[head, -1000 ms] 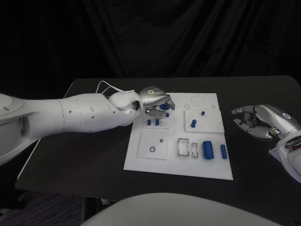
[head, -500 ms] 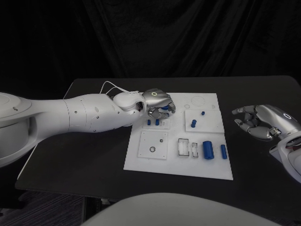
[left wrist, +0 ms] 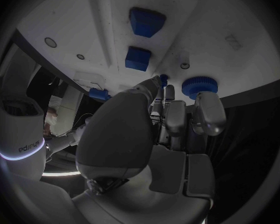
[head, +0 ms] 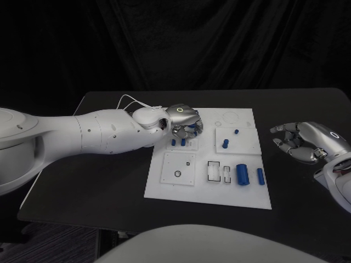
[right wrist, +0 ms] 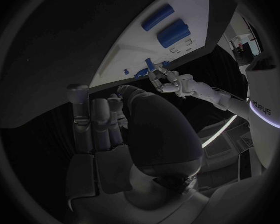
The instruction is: Assemble the parts on the task board
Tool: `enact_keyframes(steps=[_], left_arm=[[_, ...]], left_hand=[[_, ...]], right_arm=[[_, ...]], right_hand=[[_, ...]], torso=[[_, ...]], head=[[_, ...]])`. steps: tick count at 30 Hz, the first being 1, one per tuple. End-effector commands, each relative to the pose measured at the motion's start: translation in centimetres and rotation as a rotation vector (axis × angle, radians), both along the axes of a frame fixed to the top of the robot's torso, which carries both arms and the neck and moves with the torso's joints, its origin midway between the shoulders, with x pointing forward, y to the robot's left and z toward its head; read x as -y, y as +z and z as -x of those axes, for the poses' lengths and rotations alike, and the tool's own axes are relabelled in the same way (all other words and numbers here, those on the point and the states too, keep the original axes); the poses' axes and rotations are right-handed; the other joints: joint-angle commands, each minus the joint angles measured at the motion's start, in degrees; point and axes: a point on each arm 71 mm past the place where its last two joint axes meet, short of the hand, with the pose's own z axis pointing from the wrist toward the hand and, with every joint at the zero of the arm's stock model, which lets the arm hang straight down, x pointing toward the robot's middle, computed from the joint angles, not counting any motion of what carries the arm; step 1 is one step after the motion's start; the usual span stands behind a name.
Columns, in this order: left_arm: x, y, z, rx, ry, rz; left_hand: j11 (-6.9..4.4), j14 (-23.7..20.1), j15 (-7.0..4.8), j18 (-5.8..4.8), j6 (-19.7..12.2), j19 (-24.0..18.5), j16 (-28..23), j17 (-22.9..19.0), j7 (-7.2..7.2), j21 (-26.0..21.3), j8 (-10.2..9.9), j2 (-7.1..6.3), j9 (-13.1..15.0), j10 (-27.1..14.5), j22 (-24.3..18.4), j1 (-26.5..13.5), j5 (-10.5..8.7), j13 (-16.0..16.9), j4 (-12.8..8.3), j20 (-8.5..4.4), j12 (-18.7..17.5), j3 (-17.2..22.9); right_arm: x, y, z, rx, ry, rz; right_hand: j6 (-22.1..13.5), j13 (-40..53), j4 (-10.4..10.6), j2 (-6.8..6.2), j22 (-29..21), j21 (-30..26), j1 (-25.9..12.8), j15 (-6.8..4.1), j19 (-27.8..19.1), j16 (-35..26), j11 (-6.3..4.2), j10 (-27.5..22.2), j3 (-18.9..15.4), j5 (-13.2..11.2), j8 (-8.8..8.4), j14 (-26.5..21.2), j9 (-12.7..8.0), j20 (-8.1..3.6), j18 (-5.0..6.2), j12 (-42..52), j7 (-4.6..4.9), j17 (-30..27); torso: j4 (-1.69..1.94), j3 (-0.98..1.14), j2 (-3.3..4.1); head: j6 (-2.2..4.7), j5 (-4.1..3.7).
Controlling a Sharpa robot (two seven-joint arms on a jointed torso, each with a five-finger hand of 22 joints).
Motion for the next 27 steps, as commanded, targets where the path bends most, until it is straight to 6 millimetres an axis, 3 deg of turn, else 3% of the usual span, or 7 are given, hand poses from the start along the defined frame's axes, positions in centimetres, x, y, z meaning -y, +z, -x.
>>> enact_keyframes(steps=[1, 10, 21, 27], left_arm=[[0.18, -0.12, 0.11, -0.008, -0.015, -0.002], [0.03, -0.27, 0.01, -0.019, -0.005, -0.013], [0.32, -0.45, -0.07, -0.025, -0.005, -0.017], [0.24, -0.45, -0.04, -0.021, -0.005, -0.013]], left_hand=[[-0.17, -0.1, -0.37, -0.33, 0.42, 0.28, 0.39, 0.06, 0.06, 0.27, 0.19, 0.65, 0.08, 0.32, 8.59, -0.07, -0.23, 0.06, -0.44, -0.25, 0.2, 0.0], [-0.22, -0.12, -0.4, -0.32, 0.56, 0.26, 0.38, -0.01, 0.1, 0.23, 0.27, 0.86, 0.12, 0.32, 8.58, -0.02, -0.21, 0.31, -0.54, -0.28, 0.46, 0.01], [-0.37, -0.04, -0.52, -0.42, 2.03, 0.5, 0.53, 0.03, 0.52, 0.67, 1.1, 2.39, 0.54, 1.23, 8.72, 1.33, -0.2, 1.77, -1.95, -0.44, 2.13, 0.54], [-0.49, 0.09, -0.63, -0.48, 2.47, 0.69, 0.65, 0.2, 0.62, 1.04, 1.36, 3.26, 0.69, 1.53, 8.82, 1.89, -0.55, 2.07, -2.44, -0.52, 2.48, 0.84]], right_arm=[[-0.05, -0.07, 0.07, -0.003, 0.002, 0.002], [-0.02, -0.1, 0.07, -0.006, 0.003, 0.005], [0.04, -0.13, 0.1, -0.013, 0.002, 0.005], [0.05, -0.18, 0.08, -0.022, -0.001, -0.001]], right_hand=[[0.36, 0.05, 0.01, -0.31, 4.13, -0.28, -0.2, -0.01, 0.26, 0.01, 0.11, -0.01, 0.34, 0.24, 0.2, 0.17, -0.1, 0.13, 1.01, -0.01, 0.08, 0.08], [0.43, -0.05, -0.04, -0.3, 4.12, -0.41, -0.21, 0.01, 0.23, -0.02, 0.14, -0.07, 0.45, 0.25, 0.19, 0.15, -0.15, 0.14, 1.03, -0.05, 0.1, 0.04], [0.45, -0.08, -0.05, -0.27, 4.11, -0.44, -0.21, 0.02, 0.22, -0.04, 0.14, -0.09, 0.48, 0.26, 0.19, 0.14, -0.16, 0.14, 1.03, -0.07, 0.1, 0.01], [0.48, -0.12, -0.07, -0.23, 4.1, -0.52, -0.2, 0.02, 0.19, -0.09, 0.15, -0.13, 0.54, 0.26, 0.18, 0.09, -0.17, 0.14, 1.04, -0.1, 0.11, -0.07]], torso=[[-0.01, 0.0, 0.0], [0.0, 0.0, 0.0], [0.02, 0.0, -0.01], [-0.03, -0.01, 0.02]], head=[[-0.01, 0.05], [-0.01, 0.17], [-0.01, -0.54], [-0.01, -0.45]])
